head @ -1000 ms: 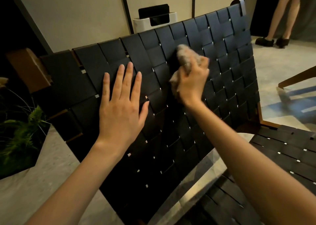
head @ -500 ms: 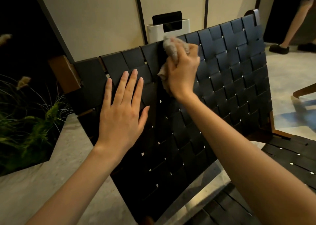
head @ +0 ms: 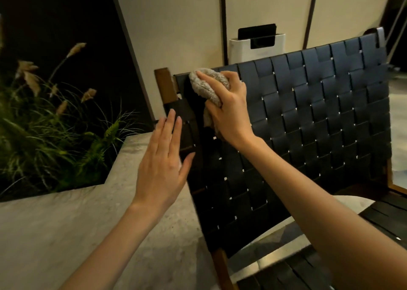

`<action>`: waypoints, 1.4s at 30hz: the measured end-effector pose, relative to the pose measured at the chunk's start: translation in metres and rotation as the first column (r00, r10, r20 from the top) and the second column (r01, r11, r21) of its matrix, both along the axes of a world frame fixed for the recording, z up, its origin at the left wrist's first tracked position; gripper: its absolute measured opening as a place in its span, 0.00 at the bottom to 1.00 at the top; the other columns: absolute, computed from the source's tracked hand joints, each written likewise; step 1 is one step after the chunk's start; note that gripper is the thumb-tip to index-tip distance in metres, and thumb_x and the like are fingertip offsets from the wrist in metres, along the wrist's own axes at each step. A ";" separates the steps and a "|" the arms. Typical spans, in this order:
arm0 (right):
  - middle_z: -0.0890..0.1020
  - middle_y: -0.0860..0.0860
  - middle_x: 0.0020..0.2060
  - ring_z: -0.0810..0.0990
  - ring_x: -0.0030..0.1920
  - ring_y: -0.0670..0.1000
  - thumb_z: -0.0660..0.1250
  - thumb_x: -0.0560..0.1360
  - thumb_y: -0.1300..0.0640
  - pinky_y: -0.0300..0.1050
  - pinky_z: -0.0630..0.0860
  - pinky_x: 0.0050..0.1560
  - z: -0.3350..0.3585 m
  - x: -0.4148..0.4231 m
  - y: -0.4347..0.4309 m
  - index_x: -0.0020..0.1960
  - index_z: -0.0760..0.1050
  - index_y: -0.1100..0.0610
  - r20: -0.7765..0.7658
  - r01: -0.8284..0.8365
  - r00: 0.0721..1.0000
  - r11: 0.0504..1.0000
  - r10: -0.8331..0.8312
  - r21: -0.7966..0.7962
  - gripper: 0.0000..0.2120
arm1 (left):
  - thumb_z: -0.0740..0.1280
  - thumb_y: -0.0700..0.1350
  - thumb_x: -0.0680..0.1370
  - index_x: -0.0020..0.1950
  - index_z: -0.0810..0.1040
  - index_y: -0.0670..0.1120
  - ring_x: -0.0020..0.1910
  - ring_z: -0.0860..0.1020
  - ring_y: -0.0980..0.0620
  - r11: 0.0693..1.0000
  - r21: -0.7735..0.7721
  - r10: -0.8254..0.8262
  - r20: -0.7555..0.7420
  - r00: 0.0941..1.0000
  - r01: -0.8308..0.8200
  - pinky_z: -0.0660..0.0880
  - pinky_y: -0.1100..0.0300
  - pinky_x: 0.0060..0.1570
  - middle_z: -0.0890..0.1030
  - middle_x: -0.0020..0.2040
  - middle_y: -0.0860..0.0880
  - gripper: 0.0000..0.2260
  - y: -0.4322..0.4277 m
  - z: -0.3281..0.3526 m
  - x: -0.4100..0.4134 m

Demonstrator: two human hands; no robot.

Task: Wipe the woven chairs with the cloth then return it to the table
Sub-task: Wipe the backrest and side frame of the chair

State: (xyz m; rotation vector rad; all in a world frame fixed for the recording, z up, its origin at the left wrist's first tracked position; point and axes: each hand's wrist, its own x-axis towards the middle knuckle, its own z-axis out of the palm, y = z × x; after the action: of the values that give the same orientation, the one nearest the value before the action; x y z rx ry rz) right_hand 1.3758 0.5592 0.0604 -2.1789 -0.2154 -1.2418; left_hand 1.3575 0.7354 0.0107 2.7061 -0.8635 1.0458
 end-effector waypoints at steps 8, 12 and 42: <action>0.67 0.59 0.64 0.65 0.60 0.61 0.65 0.75 0.62 0.46 0.64 0.62 0.026 -0.007 0.045 0.71 0.69 0.49 -0.054 -0.007 0.999 0.963 -0.008 -0.270 0.25 | 0.50 0.56 0.82 0.78 0.46 0.48 0.77 0.45 0.52 0.997 -0.079 -0.002 -0.187 0.982 -0.013 0.49 0.53 0.76 0.49 0.78 0.52 0.28 0.042 -0.013 -0.015; 0.67 0.61 0.65 0.65 0.62 0.64 0.67 0.76 0.60 0.53 0.69 0.62 0.036 -0.005 0.056 0.69 0.72 0.51 -0.043 0.086 0.994 0.948 -0.104 -0.306 0.22 | 0.51 0.54 0.82 0.77 0.48 0.49 0.77 0.47 0.52 0.989 -0.143 -0.003 -0.236 0.972 -0.031 0.50 0.53 0.76 0.50 0.78 0.52 0.26 0.059 -0.013 -0.020; 0.73 0.36 0.40 0.69 0.52 0.47 0.63 0.78 0.50 0.56 0.70 0.56 -0.022 -0.081 0.083 0.54 0.77 0.50 -0.310 -0.001 0.950 0.996 -0.027 -0.092 0.08 | 0.63 0.49 0.80 0.56 0.79 0.50 0.47 0.76 0.56 0.528 -0.847 -0.576 -0.412 0.706 -0.064 0.73 0.71 0.41 0.79 0.46 0.53 0.08 0.081 0.001 0.017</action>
State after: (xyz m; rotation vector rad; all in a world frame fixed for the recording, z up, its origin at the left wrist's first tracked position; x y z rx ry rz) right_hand 1.2950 0.6425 0.0384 -2.4215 -0.1288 -0.8923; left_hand 1.3744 0.8161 0.0117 1.7640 -0.4450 0.2008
